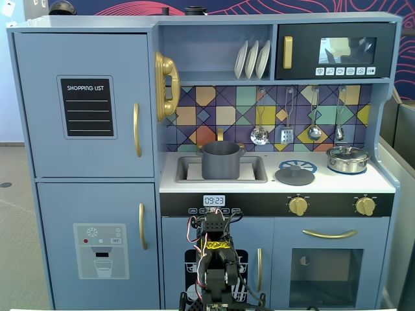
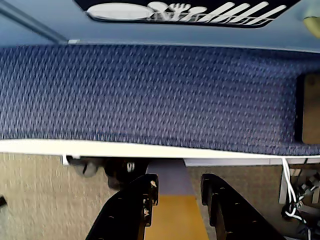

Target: Take off the lid from the gray recipient and place it on the counter

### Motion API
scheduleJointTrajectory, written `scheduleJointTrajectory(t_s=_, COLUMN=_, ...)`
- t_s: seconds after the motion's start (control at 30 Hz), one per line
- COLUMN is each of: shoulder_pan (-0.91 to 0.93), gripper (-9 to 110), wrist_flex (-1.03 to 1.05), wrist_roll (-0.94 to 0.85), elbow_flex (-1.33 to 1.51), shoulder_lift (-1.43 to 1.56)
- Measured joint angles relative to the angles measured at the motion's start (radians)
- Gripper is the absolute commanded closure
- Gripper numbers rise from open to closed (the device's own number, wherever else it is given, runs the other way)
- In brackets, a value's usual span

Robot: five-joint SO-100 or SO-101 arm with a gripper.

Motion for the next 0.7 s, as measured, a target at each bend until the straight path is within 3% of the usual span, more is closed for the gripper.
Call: scheduleJointTrajectory(t_s=0.7, shoulder_pan=0.034, gripper=98, wrist_flex=0.018, wrist_roll=0.104, elbow_flex=-0.018, shoulder_lift=0.011)
